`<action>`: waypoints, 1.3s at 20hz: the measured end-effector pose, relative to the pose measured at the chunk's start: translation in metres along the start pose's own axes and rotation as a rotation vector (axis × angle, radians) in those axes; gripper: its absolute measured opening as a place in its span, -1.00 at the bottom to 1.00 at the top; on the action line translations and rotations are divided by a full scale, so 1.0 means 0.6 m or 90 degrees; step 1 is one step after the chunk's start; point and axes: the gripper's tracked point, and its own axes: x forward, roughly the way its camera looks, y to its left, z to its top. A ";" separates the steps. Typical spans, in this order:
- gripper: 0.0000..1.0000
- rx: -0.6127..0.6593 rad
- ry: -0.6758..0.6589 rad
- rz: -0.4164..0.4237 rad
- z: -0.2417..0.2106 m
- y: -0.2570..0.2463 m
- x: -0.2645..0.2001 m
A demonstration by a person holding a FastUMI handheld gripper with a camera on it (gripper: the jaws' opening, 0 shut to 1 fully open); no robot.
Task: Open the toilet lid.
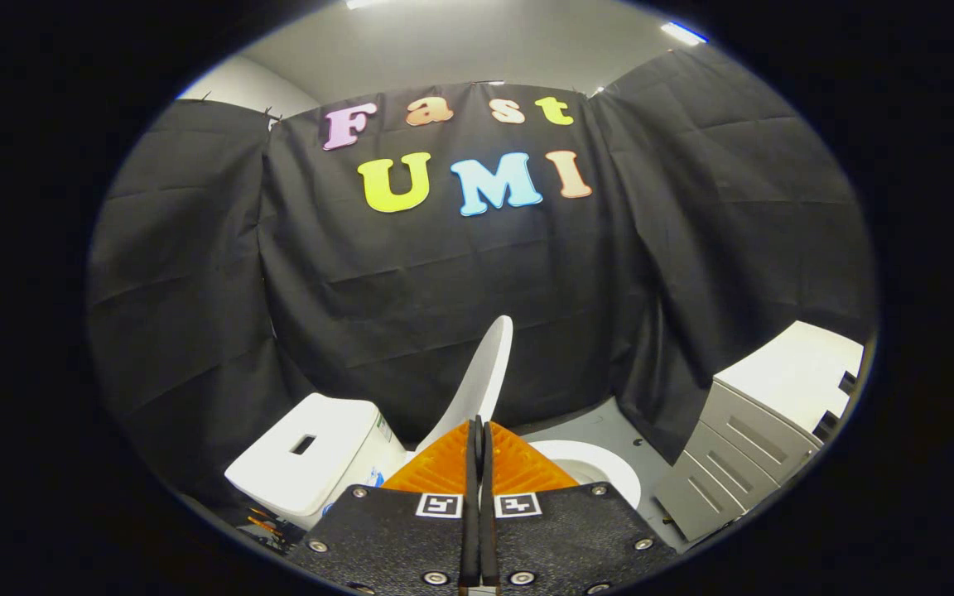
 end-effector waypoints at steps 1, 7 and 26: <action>-1.00 -0.012 -0.003 0.002 0.005 0.008 0.001; -1.00 -0.014 -0.013 0.021 0.023 0.065 -0.001; -1.00 -0.047 -0.037 0.092 0.055 0.236 0.012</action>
